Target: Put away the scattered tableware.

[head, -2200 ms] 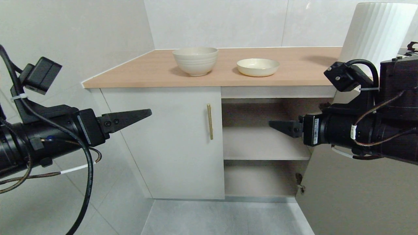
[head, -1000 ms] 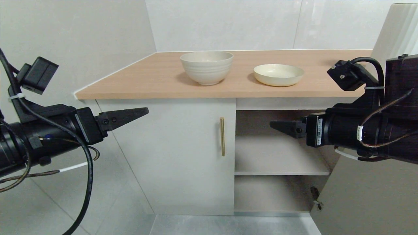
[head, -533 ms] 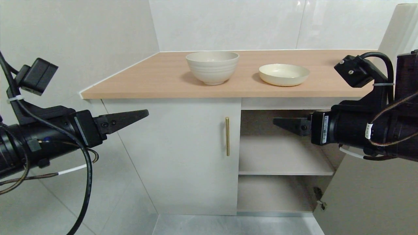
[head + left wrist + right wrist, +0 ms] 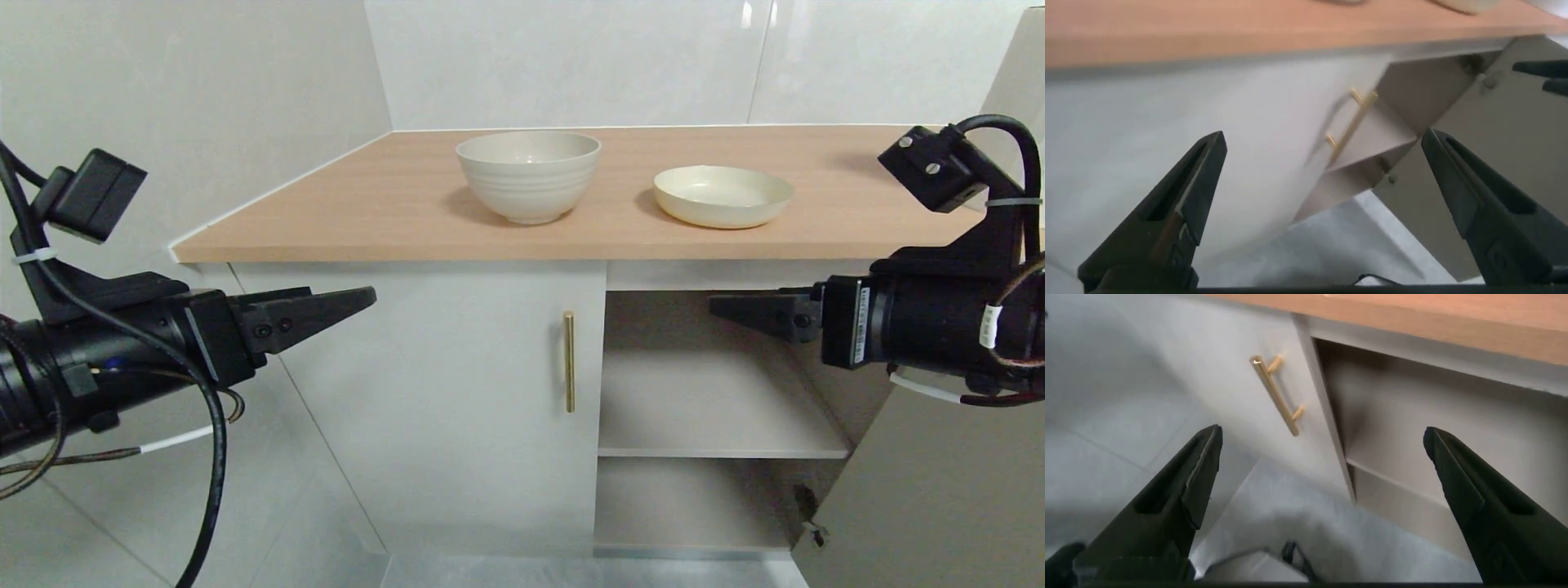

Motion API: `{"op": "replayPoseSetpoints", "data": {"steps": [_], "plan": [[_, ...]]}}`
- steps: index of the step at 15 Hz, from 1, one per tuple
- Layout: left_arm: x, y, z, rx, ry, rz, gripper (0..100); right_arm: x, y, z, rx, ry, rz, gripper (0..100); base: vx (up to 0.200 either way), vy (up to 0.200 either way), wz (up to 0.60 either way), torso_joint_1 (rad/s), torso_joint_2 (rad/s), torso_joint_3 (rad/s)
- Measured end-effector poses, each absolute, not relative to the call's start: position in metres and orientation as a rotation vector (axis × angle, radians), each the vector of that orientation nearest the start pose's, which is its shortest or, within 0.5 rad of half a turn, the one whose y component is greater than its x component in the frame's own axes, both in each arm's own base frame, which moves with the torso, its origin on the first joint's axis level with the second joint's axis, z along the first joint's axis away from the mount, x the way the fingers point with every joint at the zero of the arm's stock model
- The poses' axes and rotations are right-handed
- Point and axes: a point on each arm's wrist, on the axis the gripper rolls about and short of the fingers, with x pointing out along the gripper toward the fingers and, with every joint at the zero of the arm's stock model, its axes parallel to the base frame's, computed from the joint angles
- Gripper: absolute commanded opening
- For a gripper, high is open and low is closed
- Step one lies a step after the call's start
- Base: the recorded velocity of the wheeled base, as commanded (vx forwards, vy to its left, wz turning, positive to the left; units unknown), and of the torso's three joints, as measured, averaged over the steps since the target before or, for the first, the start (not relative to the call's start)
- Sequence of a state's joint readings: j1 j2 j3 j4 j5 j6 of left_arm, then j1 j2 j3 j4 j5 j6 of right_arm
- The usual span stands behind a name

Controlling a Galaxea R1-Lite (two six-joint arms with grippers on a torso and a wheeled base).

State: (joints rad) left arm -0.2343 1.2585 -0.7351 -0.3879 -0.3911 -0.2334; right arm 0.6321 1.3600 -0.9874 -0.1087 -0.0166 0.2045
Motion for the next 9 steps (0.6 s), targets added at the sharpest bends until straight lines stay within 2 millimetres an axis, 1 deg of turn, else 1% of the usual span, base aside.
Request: {"op": "replayPoseSetpoints", "data": {"steps": [4, 9], "plan": [[0.176, -0.066, 0.257, -0.230, 0.183, -0.684, 100, 0.161, 0.123, 0.287, 0.139, 0.286, 0.656, 100, 0.000, 0.000, 0.00, 0.000, 0.00, 0.000], [0.167, -0.070, 0.265, -0.235, 0.150, -0.727, 100, 0.152, 0.116, 0.293, 0.146, 0.250, 0.665, 100, 0.000, 0.000, 0.00, 0.000, 0.00, 0.000]]}}
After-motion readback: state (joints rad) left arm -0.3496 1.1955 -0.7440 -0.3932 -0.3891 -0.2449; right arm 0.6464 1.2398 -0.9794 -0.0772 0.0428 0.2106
